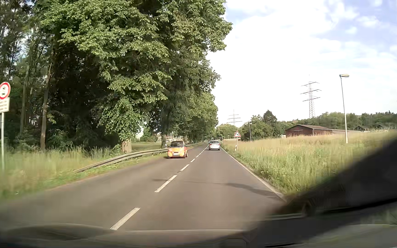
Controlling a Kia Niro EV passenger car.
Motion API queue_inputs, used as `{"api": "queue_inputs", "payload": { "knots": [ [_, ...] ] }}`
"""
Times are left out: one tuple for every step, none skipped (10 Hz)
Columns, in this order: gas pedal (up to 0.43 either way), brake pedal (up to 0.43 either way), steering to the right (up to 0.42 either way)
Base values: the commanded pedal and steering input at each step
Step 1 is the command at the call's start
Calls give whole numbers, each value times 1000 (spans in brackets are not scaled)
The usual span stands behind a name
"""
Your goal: Follow the waypoints while adhering to traffic rules and regulations
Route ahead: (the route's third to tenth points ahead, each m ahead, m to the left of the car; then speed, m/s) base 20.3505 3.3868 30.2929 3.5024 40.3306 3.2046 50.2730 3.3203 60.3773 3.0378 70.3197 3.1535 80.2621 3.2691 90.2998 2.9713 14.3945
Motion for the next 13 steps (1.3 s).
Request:
{"api": "queue_inputs", "payload": {
  "knots": [
    [98,30,0],
    [98,30,0],
    [98,30,0],
    [110,30,1],
    [110,30,1],
    [110,30,1],
    [110,30,1],
    [110,30,0],
    [118,30,1],
    [118,30,1],
    [118,30,1],
    [118,30,1],
    [118,30,0]
  ]
}}
